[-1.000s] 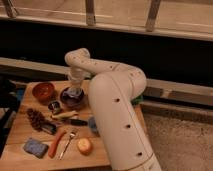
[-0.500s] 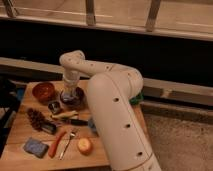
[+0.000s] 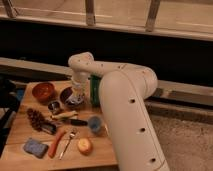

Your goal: Wipe purple bowl with towel

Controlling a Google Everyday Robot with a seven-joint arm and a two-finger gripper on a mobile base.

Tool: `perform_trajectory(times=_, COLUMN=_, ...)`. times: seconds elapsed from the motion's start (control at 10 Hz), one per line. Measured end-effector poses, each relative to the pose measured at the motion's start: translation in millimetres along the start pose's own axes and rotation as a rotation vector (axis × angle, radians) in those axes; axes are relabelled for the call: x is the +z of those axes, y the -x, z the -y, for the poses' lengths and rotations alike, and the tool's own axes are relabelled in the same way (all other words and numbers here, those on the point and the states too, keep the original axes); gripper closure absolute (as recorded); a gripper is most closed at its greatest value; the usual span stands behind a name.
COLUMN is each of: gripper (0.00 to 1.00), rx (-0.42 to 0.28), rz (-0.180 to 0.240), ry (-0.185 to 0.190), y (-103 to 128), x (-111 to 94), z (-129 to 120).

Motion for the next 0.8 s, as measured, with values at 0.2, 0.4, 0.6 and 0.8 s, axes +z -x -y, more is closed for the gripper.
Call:
perform_trajectory(times=0.2, gripper=0.38, rx=-0.007, rz=0.029, ry=-0.012, y=13.6, x=-0.9, z=9.9)
perform_trajectory(times=0.4, gripper=0.21, rx=-0.039, rz=0.063, ry=-0.006, y=45.5, x=4.5, z=4.2)
perform_trajectory(times=0.6, gripper=0.2, rx=-0.078, rz=0.071, ry=0.019, y=66.4, x=14.1, z=-14.2)
perform_trajectory(times=0.8, gripper=0.2, rx=-0.095, rz=0.066, ry=0.037, y=71.2, x=18.5, z=-29.3)
